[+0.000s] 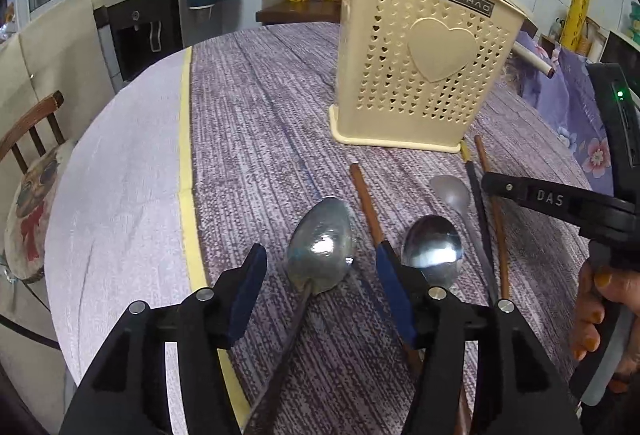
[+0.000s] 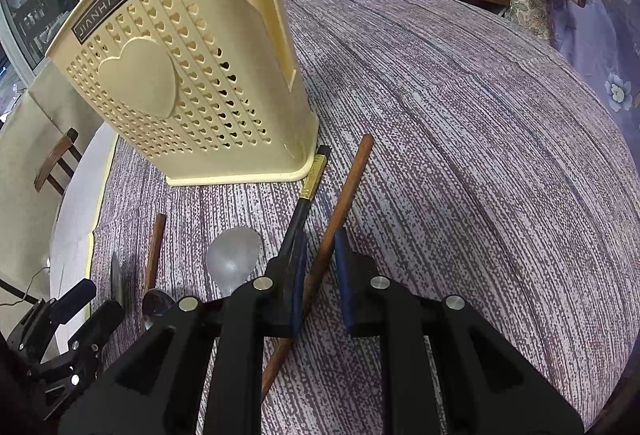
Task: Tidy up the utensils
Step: 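Close the right tool on the brown chopstick while the left tool holds the spoon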
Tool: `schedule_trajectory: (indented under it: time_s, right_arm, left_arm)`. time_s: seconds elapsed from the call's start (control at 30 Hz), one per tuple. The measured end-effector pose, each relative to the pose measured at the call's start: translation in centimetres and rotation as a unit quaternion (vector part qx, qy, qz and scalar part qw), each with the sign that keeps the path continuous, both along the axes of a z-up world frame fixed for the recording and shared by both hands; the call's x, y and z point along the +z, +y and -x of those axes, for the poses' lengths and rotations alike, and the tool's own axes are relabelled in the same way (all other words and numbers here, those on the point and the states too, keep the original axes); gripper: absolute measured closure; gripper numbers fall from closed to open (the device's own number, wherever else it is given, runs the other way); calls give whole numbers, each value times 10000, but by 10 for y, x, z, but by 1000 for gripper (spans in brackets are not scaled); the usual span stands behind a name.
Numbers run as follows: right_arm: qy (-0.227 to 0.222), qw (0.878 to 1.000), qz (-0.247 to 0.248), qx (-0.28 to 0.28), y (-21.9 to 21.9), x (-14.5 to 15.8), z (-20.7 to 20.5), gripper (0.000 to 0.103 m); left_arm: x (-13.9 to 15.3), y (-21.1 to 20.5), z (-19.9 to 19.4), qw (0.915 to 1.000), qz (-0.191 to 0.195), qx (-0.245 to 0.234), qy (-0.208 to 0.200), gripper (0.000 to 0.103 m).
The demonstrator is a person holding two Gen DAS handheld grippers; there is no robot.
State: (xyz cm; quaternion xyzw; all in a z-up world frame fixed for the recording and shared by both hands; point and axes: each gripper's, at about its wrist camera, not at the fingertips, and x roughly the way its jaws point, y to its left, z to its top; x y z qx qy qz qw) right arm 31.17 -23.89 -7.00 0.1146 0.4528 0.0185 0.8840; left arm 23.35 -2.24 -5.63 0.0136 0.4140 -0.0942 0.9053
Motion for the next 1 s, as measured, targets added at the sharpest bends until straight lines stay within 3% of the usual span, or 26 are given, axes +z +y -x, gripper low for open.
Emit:
schedule_trajectory:
  time_s: [0.47,0.53,0.67,1.0]
  right_arm:
    - [93,9999,93,-35,4,2,-4,88]
    - [93,9999,129,-63,4,2,-7,88]
    - [112,9996,223,-144,7,3,-12,88]
    - [69,9993,336,-171,7,2,-12,91]
  left_arm:
    - [-10,-9,-12,9990,-395,-124,183,47]
    - [-9,-11,-15,9988,-435,-153,174,50]
    - [-8,-13,-22,9983,-512,-202,202,66]
    - [-8,-18,-24,9979,-577,-203,204,66]
